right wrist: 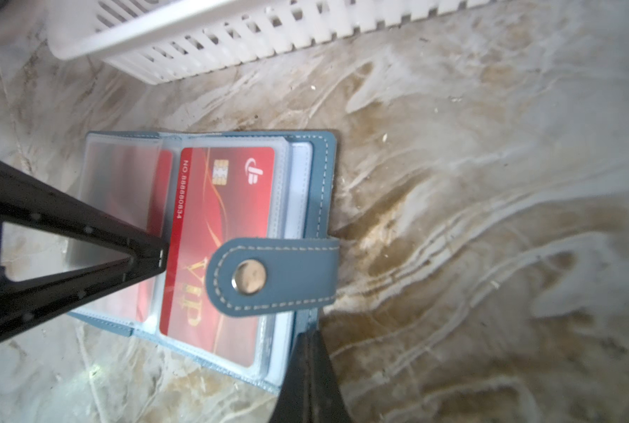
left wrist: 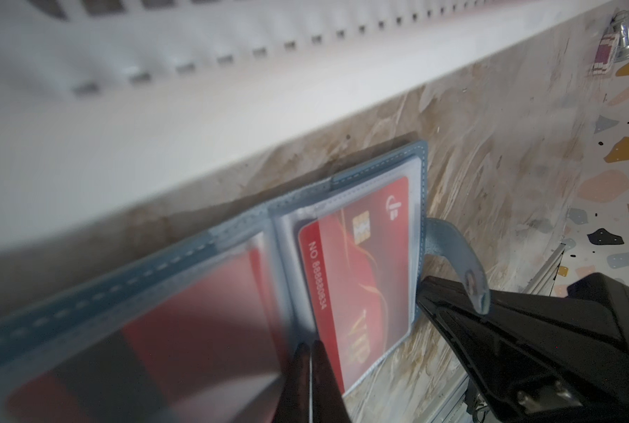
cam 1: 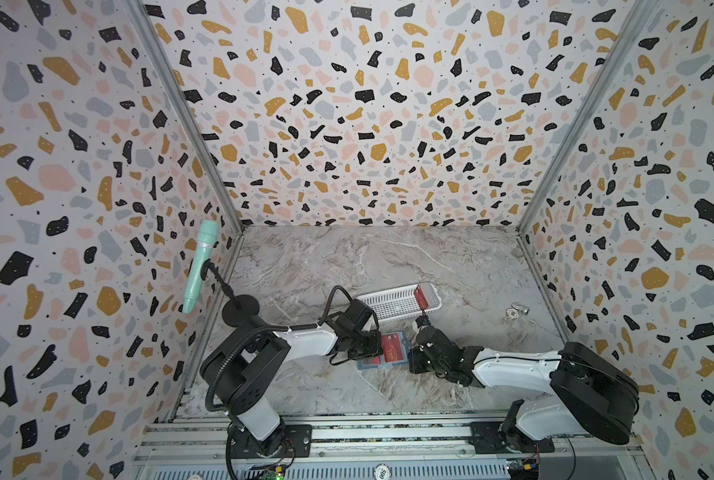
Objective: Put the credit cards into the card holder
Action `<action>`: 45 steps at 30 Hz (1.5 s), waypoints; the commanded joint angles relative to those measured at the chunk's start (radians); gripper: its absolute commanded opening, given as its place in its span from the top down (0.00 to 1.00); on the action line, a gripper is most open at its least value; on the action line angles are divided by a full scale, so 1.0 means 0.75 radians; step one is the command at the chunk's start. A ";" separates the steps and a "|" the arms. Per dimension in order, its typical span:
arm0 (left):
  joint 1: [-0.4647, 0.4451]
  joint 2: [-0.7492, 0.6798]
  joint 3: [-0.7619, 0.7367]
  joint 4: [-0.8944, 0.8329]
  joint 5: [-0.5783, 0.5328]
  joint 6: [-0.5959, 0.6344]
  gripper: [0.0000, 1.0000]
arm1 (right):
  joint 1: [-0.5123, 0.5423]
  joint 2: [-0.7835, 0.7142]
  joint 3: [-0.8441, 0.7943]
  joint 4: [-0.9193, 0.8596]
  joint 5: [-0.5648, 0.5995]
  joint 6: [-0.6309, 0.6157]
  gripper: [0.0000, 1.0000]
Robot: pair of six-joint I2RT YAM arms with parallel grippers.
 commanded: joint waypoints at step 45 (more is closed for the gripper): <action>-0.025 0.023 0.000 0.009 -0.014 0.019 0.92 | -0.071 -0.131 -0.048 0.102 -0.307 -0.005 0.89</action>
